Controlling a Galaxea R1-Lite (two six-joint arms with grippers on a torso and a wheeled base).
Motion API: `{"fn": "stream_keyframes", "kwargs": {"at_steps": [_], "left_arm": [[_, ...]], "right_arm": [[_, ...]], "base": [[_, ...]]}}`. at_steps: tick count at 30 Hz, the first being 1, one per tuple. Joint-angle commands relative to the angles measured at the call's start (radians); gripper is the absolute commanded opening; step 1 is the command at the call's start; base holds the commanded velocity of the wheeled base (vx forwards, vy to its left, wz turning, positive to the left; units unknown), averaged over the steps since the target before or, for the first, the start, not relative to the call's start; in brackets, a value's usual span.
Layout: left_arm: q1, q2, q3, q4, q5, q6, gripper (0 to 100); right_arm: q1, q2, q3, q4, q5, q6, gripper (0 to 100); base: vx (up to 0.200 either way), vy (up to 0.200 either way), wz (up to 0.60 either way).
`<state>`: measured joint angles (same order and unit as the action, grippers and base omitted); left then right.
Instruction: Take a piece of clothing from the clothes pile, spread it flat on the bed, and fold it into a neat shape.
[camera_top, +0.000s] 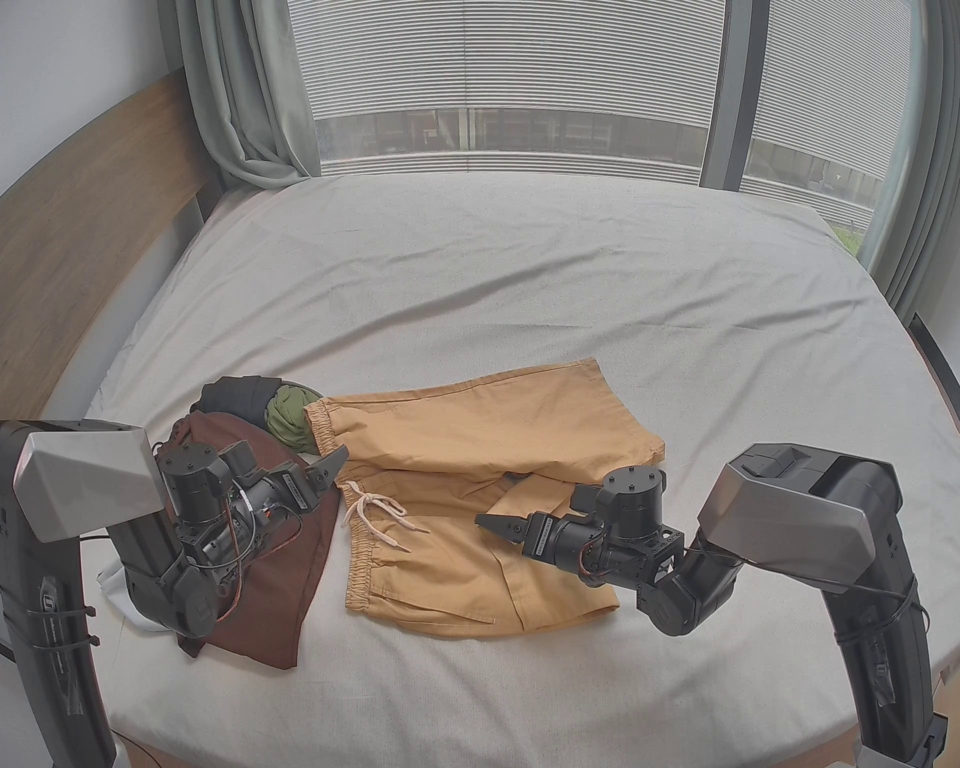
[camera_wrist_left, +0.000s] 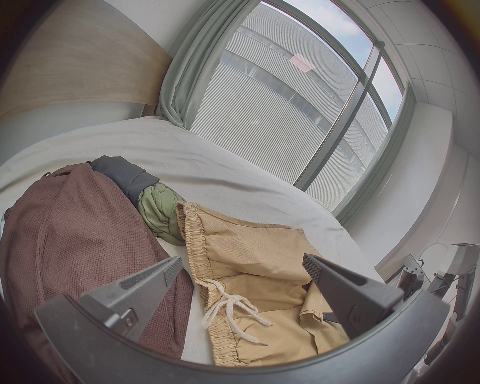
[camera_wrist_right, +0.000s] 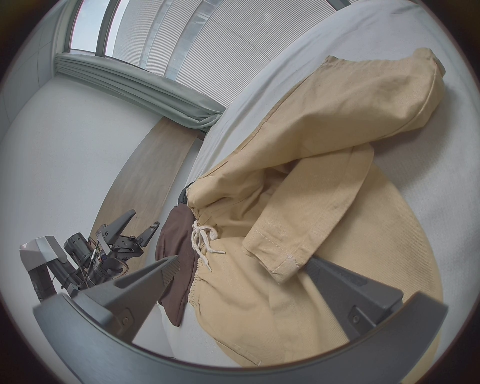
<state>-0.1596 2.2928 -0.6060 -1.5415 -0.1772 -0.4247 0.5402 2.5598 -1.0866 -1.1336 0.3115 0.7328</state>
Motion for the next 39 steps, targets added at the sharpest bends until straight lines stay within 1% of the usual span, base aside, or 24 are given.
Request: {"fn": "stream_keyframes", "kwargs": {"at_steps": [1,6,7,11,18,21,22,27,29,35,39], "left_arm": [[0.000,0.007,0.000,0.000,-0.001,0.000,100],[0.002,0.007,-0.001,0.000,-0.002,0.000,100],[0.002,0.007,-0.001,0.000,-0.002,0.000,100],[0.002,0.007,-0.001,0.000,-0.002,0.000,100],[-0.001,0.008,0.000,0.000,-0.002,0.000,100],[0.000,0.010,-0.001,0.000,-0.002,0.000,100],[0.000,0.013,-0.001,0.000,-0.002,0.000,100],[-0.005,0.014,-0.001,0.000,-0.002,0.001,100],[-0.006,0.014,-0.001,0.000,-0.002,0.001,100],[-0.011,0.013,0.000,0.000,-0.001,0.003,100],[-0.018,0.013,0.003,0.000,-0.001,0.001,100]], "right_arm": [[0.001,0.014,-0.003,-0.003,0.000,0.011,100],[0.000,0.030,-0.024,-0.005,-0.003,0.020,100],[0.000,0.031,-0.029,-0.005,-0.011,0.022,0],[-0.005,0.051,-0.056,-0.005,-0.054,0.023,0],[-0.011,0.059,-0.052,-0.012,-0.058,0.036,0],[-0.017,0.054,-0.022,-0.021,-0.060,0.037,0],[-0.029,0.040,0.011,-0.037,-0.065,0.034,0],[-0.083,0.000,0.062,-0.067,-0.074,0.027,0],[-0.137,-0.046,0.117,-0.069,-0.074,0.017,0],[-0.250,-0.081,0.165,-0.071,-0.074,-0.041,0],[-0.293,-0.082,0.168,-0.069,-0.074,-0.050,0]], "base": [[0.000,0.000,0.00],[0.000,0.000,0.00],[0.000,0.000,0.00],[0.000,0.000,0.00],[0.000,0.000,0.00],[0.000,0.000,0.00],[0.000,0.000,0.00],[0.000,0.000,0.00],[0.000,0.000,0.00],[0.000,0.000,0.00],[0.000,0.000,0.00]]}}
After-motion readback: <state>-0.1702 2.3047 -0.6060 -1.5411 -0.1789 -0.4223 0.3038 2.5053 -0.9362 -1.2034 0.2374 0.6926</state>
